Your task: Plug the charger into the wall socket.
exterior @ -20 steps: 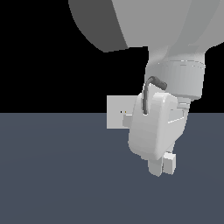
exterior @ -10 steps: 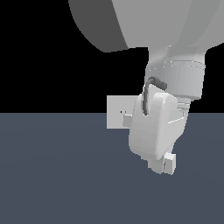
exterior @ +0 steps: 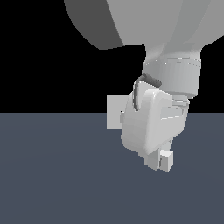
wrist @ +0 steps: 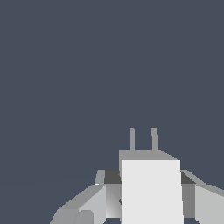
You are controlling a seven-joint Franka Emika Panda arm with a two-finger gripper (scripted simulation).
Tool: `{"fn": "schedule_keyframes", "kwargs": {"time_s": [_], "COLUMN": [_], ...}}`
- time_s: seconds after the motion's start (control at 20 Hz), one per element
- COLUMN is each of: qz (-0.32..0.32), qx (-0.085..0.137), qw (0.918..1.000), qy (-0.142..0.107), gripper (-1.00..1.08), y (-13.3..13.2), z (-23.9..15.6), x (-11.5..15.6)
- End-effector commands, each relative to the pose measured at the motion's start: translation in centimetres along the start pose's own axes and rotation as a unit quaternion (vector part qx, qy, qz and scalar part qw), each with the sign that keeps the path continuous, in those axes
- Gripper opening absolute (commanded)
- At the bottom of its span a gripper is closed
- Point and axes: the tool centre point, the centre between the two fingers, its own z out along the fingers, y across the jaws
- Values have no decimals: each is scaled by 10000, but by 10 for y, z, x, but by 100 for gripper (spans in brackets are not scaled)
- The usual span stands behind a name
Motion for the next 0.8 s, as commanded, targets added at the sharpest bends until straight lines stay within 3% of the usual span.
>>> {"fn": "schedule_keyframes", "kwargs": {"time_s": [0.0,0.4,0.75], "qz": [151,919,1730], "qx": [-17,-96,-179], "qw": [9999,9957,9848], "qy": [3,12,19], "gripper": [-100,-100,-100], "y": [-1,-5,-7], "z": [-3,-16,-29], "x": [3,19,36]}}
